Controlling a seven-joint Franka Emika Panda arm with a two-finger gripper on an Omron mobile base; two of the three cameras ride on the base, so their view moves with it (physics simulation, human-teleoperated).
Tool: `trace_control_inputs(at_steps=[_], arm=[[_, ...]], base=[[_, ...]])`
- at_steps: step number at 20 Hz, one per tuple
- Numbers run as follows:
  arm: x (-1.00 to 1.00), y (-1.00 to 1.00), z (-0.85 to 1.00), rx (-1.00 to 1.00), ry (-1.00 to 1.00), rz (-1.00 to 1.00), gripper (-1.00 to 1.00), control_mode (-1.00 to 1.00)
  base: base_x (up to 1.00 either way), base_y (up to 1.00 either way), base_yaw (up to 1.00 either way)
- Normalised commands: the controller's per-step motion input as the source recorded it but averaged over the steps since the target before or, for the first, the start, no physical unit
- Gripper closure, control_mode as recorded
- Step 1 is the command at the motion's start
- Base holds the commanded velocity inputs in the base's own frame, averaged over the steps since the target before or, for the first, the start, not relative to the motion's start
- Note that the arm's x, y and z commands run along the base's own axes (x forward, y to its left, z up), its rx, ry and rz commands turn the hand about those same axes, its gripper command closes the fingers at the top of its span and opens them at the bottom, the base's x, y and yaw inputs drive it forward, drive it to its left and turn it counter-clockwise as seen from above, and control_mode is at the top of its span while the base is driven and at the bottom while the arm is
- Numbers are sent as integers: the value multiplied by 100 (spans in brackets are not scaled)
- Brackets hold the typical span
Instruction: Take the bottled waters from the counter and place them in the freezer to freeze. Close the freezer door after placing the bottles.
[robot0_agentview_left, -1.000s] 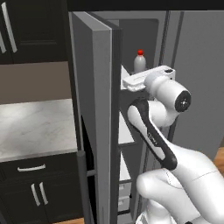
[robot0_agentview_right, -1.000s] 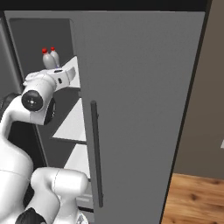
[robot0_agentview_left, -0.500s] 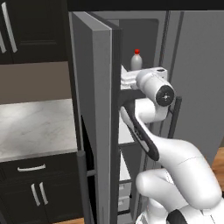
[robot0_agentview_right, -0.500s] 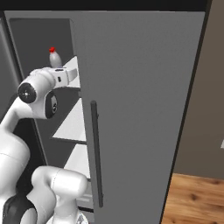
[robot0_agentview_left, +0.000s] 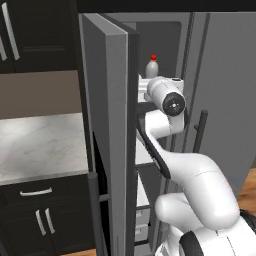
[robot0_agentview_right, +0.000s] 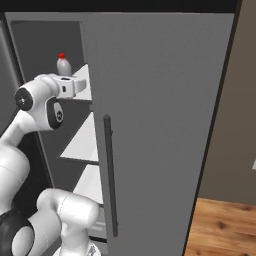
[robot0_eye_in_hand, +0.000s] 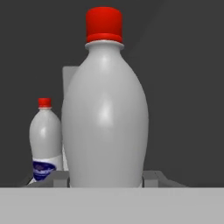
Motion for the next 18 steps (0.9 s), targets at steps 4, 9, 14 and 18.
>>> trace_control_inputs(at_steps=[4, 9, 14, 18], arm=[[1, 0, -26, 0, 1, 0, 100, -100], [23, 0, -4, 0, 1, 0, 100, -100], [36, 0, 0, 0, 0, 0, 100, -100], [27, 0, -2, 0, 1, 0, 100, -100]], base=[[0, 0, 0], [0, 0, 0], [0, 0, 0], [0, 0, 0]])
